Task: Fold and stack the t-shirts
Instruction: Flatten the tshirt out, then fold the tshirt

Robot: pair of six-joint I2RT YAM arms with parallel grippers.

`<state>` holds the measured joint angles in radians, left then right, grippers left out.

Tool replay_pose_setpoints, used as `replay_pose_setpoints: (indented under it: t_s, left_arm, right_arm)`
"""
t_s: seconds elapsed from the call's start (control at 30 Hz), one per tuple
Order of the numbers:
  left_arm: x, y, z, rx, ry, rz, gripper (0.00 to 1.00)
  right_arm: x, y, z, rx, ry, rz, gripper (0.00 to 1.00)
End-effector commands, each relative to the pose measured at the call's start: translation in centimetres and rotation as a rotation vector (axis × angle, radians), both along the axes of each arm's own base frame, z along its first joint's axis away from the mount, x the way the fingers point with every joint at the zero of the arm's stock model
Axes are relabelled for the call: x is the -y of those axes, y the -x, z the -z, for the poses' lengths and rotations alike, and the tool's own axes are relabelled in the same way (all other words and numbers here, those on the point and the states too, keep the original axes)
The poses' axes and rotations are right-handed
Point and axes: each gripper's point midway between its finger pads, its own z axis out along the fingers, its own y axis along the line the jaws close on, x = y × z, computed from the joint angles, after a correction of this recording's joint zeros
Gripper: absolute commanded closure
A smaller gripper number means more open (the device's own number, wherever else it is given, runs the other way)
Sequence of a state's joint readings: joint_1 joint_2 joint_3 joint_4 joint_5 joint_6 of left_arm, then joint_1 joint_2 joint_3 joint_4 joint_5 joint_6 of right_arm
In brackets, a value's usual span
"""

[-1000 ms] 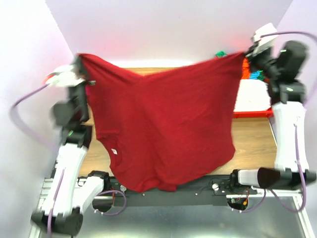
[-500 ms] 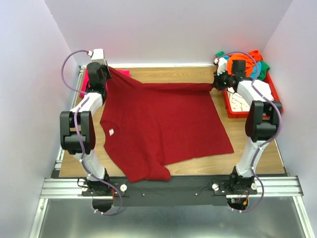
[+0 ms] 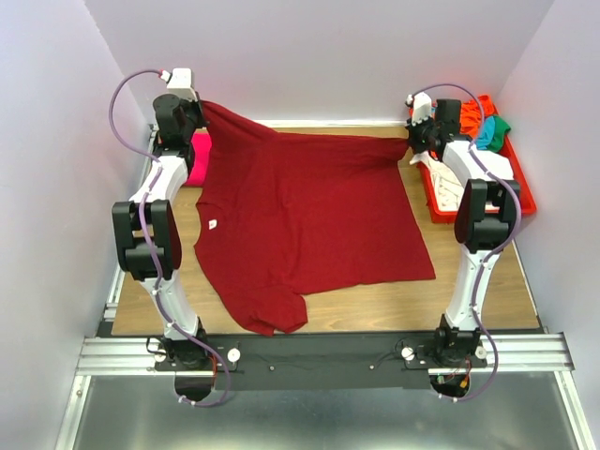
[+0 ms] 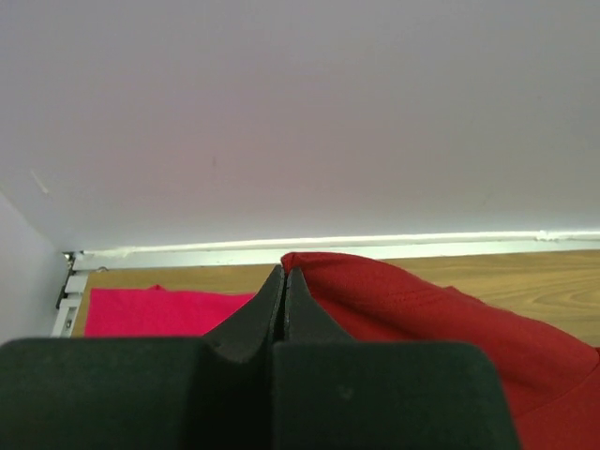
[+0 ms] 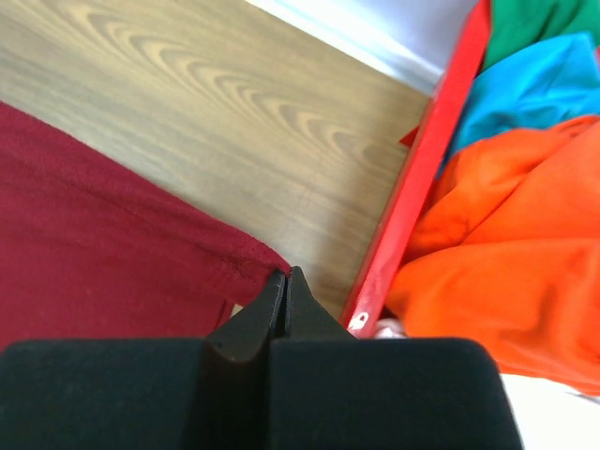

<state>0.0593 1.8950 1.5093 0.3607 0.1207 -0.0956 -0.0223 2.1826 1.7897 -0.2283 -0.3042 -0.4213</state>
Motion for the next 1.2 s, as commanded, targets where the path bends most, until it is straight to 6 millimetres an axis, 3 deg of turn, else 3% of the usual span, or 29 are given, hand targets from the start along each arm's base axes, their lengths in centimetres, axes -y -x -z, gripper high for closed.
replay_pose_setpoints:
  t_s: [0.0,0.23,0.4,0.5,0.9,1.17]
  left_arm:
    - [-0.5,0.0,1.8,-0.042,-0.016,0.030,1.00]
    - [0.1,0.8,3.7,-0.078,0.014,0.075,1.00]
    - [0.8,0.2,6.4,-0.149,0.032,0.115,1.00]
    - [0.7,0.3,6.7,-0.159,0.028,0.114,1.00]
    - [1.3,2.0,3.9,-0.110,0.030,0.135,1.00]
    - [1.5,3.4,3.8,-0.110,0.038,0.139,1.00]
  right_arm:
    - [1.0,-1.4,-0.5,0.037,0.019,0.044,0.99]
    - [-0.9,-1.1,-0.4,0.037,-0.020,-0.059,0.99]
    - [-1.2,-1.3,0.2,0.030,-0.028,-0.062,0.99]
    - [-1.2,-1.3,-0.2,0.039,-0.022,-0.070,0.99]
    - [-1.2,-0.7,-2.1,0.072,-0.008,-0.084,0.99]
    - [-1.4,0.3,-1.9,0.062,-0.006,-0.103,0.99]
